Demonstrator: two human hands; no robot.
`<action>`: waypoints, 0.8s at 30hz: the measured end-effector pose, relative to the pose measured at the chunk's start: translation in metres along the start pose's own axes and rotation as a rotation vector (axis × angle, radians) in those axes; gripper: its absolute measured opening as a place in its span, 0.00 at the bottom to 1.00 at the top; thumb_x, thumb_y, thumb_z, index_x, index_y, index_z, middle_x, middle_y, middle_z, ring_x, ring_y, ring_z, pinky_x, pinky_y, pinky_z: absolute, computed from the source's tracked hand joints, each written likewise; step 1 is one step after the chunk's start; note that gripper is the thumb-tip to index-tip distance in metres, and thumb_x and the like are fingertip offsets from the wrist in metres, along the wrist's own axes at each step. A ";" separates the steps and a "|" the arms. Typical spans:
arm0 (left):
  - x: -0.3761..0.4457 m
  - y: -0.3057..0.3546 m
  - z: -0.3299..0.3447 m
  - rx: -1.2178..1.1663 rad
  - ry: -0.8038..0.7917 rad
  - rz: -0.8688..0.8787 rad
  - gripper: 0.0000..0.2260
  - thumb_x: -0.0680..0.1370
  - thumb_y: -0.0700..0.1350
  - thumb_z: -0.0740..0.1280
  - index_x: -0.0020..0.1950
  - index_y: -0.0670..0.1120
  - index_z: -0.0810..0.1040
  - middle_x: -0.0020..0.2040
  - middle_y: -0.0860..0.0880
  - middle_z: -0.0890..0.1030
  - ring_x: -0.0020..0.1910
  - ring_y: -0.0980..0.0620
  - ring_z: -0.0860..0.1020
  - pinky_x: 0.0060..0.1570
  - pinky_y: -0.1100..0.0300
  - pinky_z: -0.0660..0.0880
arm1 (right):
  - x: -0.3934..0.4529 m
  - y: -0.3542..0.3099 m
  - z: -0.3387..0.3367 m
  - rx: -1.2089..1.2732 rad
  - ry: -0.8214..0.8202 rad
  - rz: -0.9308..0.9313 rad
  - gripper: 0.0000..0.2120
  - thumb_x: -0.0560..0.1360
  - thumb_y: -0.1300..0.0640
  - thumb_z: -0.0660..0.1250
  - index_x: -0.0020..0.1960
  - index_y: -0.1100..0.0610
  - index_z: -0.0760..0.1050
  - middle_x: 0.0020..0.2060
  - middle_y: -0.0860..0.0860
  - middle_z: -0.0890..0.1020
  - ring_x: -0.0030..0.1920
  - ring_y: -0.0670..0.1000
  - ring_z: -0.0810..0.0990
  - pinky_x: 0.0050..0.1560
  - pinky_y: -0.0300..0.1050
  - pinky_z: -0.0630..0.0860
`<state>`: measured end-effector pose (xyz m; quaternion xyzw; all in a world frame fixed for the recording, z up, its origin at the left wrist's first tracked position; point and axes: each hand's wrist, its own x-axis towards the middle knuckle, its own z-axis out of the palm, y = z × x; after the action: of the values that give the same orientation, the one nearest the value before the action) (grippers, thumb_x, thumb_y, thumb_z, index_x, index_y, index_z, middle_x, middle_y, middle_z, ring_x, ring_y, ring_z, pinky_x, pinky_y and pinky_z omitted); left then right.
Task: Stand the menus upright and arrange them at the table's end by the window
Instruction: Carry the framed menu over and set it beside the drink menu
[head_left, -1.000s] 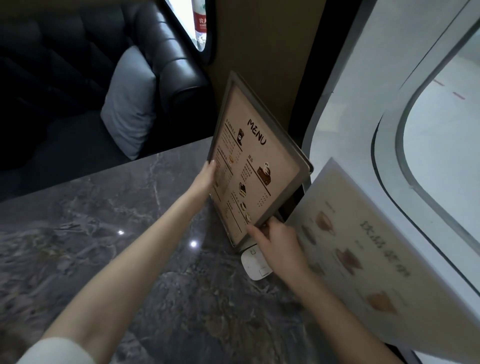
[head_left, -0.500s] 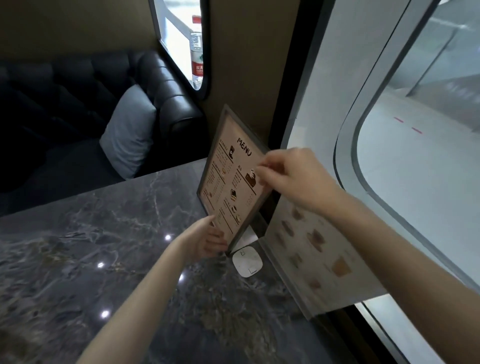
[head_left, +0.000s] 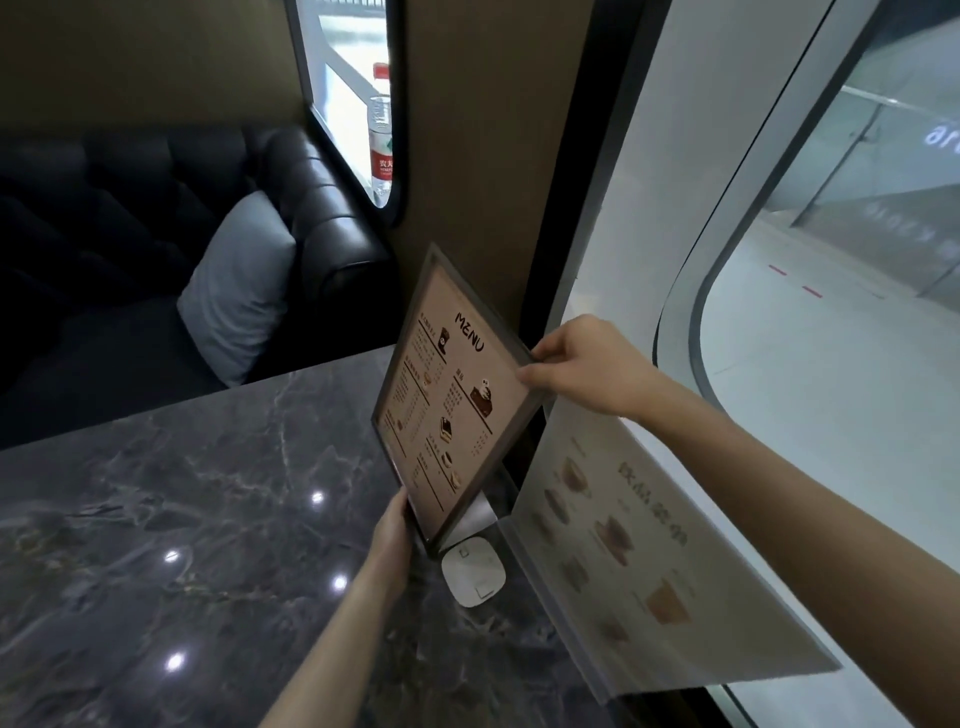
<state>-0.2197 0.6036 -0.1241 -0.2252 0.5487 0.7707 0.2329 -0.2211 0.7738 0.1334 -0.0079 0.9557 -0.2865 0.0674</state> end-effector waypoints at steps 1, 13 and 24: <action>0.003 -0.002 0.002 -0.023 -0.007 -0.003 0.16 0.81 0.50 0.53 0.57 0.45 0.77 0.56 0.45 0.81 0.58 0.48 0.77 0.62 0.51 0.72 | 0.003 0.001 0.000 0.025 0.001 0.013 0.12 0.75 0.57 0.66 0.50 0.65 0.80 0.40 0.51 0.80 0.36 0.43 0.77 0.31 0.28 0.72; 0.024 -0.021 0.020 -0.122 -0.074 -0.024 0.19 0.81 0.51 0.52 0.68 0.44 0.68 0.59 0.47 0.78 0.56 0.51 0.76 0.46 0.60 0.73 | 0.010 0.015 -0.007 0.042 0.111 0.071 0.09 0.74 0.58 0.66 0.49 0.64 0.80 0.39 0.51 0.77 0.42 0.49 0.76 0.30 0.30 0.69; 0.036 -0.026 0.026 -0.105 -0.126 -0.046 0.22 0.81 0.52 0.51 0.73 0.44 0.62 0.69 0.45 0.71 0.66 0.48 0.71 0.57 0.58 0.70 | 0.009 0.021 -0.012 0.050 0.190 0.148 0.07 0.70 0.63 0.67 0.43 0.66 0.82 0.45 0.62 0.84 0.47 0.59 0.81 0.48 0.54 0.80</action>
<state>-0.2348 0.6401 -0.1576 -0.2005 0.4866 0.8055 0.2723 -0.2311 0.7971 0.1306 0.0916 0.9483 -0.3040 -0.0024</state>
